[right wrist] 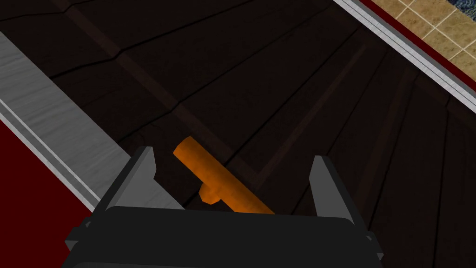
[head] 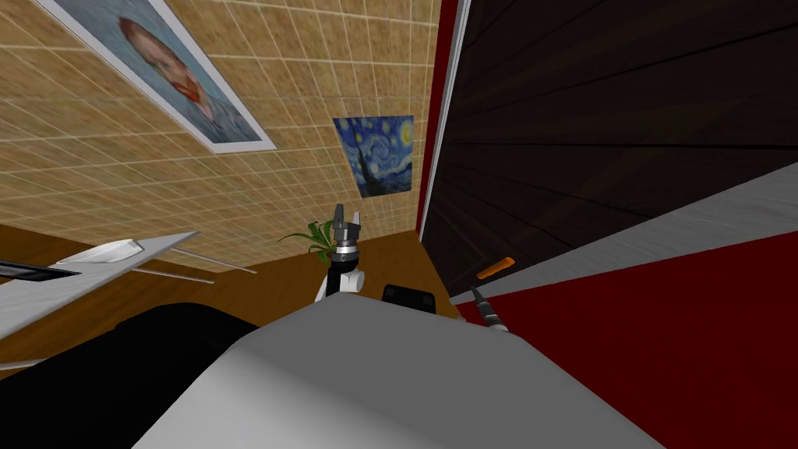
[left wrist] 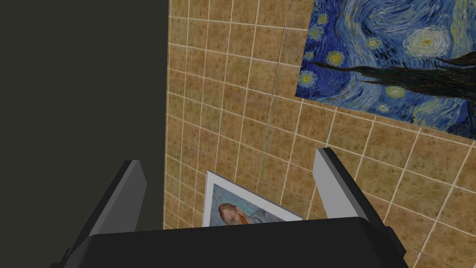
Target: Push the door open
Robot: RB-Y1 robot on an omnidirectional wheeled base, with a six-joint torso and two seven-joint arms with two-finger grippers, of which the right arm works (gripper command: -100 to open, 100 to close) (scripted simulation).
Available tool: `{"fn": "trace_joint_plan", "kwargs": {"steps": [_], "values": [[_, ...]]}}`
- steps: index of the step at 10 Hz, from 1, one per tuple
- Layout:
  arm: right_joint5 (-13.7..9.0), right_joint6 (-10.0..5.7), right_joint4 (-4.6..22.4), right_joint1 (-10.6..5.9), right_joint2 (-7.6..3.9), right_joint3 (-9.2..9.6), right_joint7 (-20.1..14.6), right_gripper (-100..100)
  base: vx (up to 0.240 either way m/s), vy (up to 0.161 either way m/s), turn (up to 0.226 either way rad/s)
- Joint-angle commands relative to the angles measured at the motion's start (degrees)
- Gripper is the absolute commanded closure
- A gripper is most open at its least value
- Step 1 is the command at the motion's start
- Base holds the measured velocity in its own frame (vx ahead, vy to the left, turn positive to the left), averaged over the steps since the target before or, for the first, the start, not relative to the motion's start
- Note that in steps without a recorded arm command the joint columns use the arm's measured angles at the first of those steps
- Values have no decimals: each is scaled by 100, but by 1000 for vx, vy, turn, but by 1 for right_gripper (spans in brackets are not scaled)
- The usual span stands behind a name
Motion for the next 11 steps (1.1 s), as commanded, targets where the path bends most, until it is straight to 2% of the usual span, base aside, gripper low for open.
{"fn": "trace_joint_plan", "kwargs": {"steps": [1,3,4,5,8,11], "values": [[-92,188,191,-59,-36,-51,-58,-100,142,19,-99],[-153,351,293,-76,-47,-74,-109,-100,109,14,-80],[-214,514,394,-94,-58,-97,-160,-100,121,3,-111],[-244,596,445,-103,-63,-109,-185,-100,132,-1,-129],[-396,1004,700,-146,-91,-166,-313,-100,155,25,-106],[-492,1264,862,-174,-108,-203,-394,-100,125,18,-80]]}}
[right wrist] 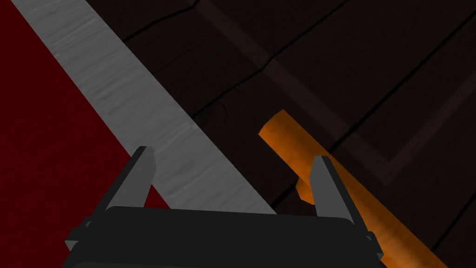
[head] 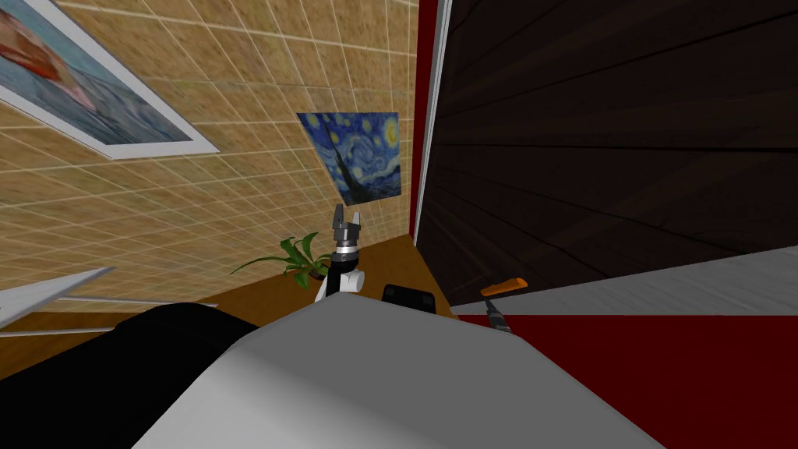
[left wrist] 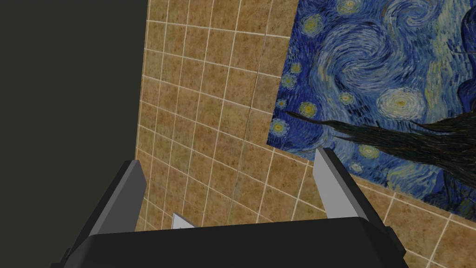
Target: Push the door open
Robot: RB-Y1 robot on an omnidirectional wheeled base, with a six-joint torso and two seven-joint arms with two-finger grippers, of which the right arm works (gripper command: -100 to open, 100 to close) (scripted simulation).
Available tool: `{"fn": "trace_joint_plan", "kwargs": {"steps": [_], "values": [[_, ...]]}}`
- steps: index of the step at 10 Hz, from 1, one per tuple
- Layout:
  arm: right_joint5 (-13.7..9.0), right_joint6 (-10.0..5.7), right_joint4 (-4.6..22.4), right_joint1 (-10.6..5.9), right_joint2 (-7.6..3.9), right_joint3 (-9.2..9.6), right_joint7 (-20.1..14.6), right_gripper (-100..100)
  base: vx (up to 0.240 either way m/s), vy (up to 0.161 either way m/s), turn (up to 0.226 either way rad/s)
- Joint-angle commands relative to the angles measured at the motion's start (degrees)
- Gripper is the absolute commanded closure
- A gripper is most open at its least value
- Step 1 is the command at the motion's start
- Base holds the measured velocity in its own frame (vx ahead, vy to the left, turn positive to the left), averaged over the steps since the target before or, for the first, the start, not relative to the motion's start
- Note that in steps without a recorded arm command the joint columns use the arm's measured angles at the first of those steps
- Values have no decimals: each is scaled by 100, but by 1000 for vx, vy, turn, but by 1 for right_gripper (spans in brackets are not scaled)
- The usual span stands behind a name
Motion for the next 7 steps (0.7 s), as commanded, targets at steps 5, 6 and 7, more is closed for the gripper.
{"fn": "trace_joint_plan", "kwargs": {"steps": [5,6,7], "values": [[-232,552,432,-75,-19,-125,-139,-100,116,-2,-94],[-265,643,488,-84,-25,-138,-167,-100,99,20,-87],[-299,733,544,-94,-31,-150,-195,-100,99,27,-84]]}}
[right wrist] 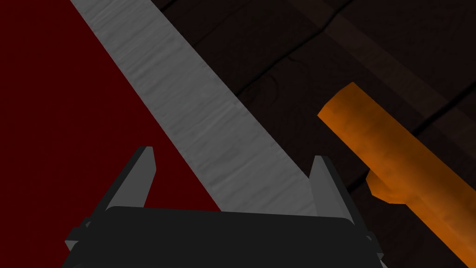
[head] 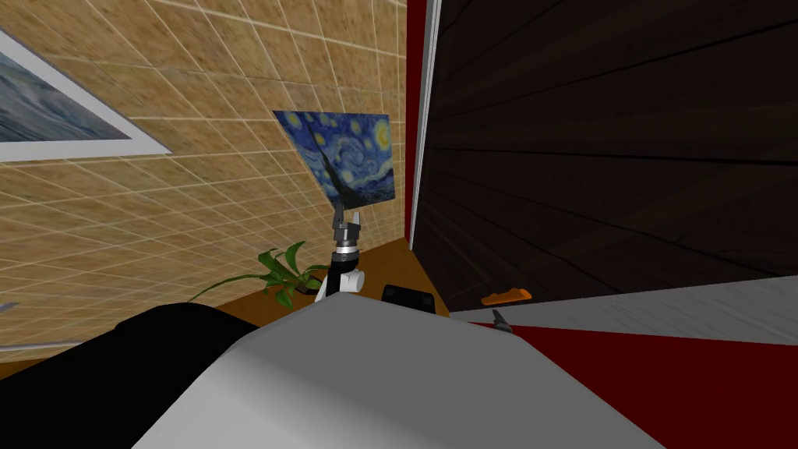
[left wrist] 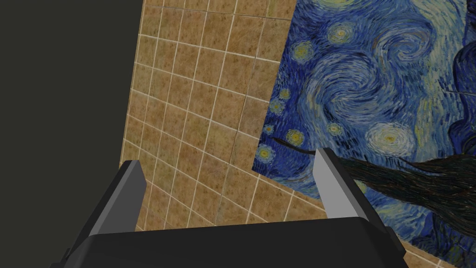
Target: Push the door open
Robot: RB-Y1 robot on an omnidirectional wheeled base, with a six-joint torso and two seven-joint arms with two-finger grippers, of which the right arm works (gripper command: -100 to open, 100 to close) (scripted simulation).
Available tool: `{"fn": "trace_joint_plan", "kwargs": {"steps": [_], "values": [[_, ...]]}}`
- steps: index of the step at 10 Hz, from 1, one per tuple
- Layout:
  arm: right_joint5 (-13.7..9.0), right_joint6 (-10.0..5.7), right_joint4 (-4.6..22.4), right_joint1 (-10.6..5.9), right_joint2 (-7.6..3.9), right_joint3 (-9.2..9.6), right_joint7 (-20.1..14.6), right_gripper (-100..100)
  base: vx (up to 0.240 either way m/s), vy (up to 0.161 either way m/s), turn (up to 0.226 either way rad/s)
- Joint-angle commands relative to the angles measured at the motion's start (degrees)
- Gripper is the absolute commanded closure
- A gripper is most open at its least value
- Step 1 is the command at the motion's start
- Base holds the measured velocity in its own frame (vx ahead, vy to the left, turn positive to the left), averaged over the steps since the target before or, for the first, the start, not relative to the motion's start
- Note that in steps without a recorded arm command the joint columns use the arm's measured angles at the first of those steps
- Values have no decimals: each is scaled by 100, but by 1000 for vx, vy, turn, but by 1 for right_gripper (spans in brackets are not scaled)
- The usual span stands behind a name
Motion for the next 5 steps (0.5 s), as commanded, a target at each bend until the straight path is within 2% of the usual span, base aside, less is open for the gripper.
{"fn": "trace_joint_plan", "kwargs": {"steps": [1,3,5], "values": [[-23,165,-35,28,-38,27,-71,-100,56,22,-25],[-90,345,78,9,-51,2,-128,-100,56,12,-58],[-160,534,195,-11,-63,-25,-186,-100,107,24,-82]]}}
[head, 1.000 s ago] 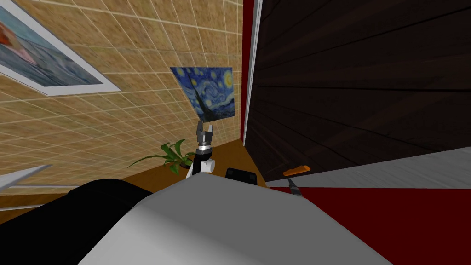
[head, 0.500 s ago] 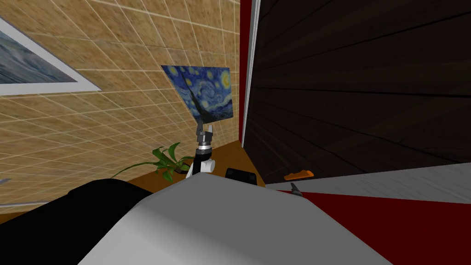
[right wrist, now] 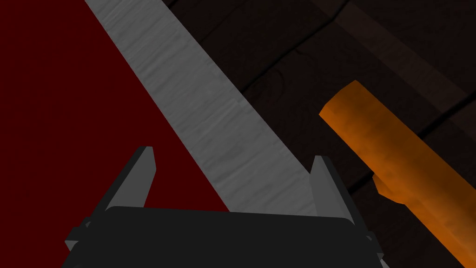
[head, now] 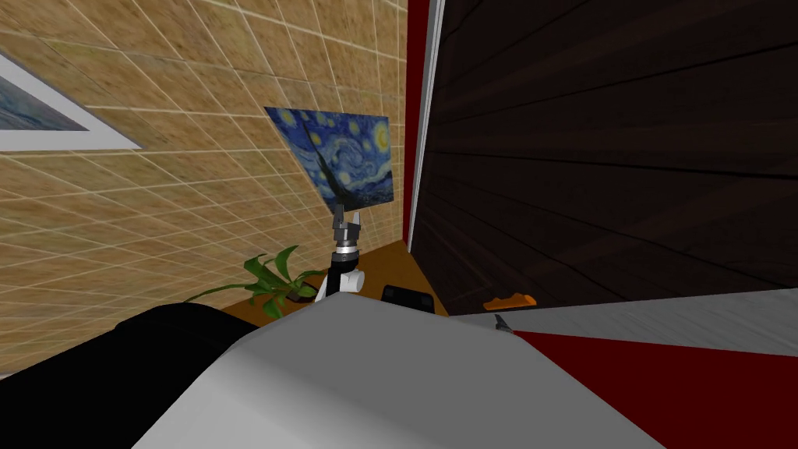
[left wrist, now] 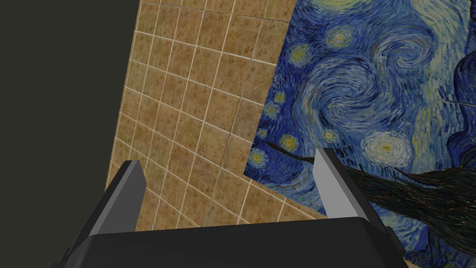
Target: Push the door open
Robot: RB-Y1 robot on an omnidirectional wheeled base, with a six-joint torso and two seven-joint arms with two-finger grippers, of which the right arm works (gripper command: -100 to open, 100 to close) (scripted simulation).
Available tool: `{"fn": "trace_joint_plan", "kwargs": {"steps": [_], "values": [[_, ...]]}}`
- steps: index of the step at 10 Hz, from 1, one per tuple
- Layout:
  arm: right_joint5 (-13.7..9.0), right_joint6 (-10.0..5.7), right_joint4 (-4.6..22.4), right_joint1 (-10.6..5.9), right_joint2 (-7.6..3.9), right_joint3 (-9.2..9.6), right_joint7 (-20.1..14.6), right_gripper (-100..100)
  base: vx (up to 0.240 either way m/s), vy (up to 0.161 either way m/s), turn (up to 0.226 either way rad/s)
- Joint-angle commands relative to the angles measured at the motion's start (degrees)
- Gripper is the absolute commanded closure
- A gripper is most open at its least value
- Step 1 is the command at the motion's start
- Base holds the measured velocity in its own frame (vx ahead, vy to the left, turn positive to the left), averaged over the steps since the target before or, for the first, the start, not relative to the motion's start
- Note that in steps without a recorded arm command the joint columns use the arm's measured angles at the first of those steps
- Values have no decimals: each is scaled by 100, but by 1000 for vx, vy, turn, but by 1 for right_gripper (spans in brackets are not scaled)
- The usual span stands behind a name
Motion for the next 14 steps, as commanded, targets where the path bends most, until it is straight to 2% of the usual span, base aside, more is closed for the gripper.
{"fn": "trace_joint_plan", "kwargs": {"steps": [1,2,3,4,5,6,7,8,14], "values": [[-63,196,184,-49,-43,-138,-27,-100,104,-1,-71],[-99,292,244,-59,-50,-151,-57,-100,78,-5,-77],[-99,292,244,-59,-50,-151,-57,-100,56,22,-38],[-135,388,304,-70,-56,-165,-87,-100,79,29,-56],[-135,388,304,-70,-56,-165,-87,-100,64,21,-27],[-170,484,364,-80,-62,-178,-117,-100,55,-25,-55],[-170,484,364,-80,-62,-178,-117,-100,33,-8,-16],[-206,580,423,-90,-69,-192,-146,-100,29,29,-61],[-206,580,423,-90,-69,-192,-146,-100,12,4,-5]]}}
